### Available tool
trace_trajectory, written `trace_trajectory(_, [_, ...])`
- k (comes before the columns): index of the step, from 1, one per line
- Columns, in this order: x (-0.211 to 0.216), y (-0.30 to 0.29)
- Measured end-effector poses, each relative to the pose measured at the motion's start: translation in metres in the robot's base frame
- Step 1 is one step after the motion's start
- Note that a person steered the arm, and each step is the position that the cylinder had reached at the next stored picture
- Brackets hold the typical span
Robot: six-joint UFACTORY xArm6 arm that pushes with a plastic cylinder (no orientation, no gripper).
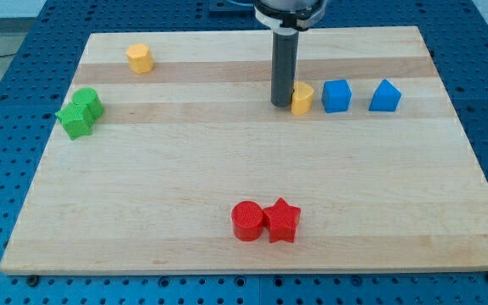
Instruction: Place your arm to the left of the hexagon
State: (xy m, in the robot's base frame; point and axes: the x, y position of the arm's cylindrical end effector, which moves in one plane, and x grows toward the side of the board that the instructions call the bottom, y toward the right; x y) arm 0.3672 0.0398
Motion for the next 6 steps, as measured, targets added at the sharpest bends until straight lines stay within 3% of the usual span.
trace_trajectory(2, [-0.026,-0.039])
trace_trajectory(5, [-0.049,-0.253])
trace_trajectory(6, [-0.076,-0.294])
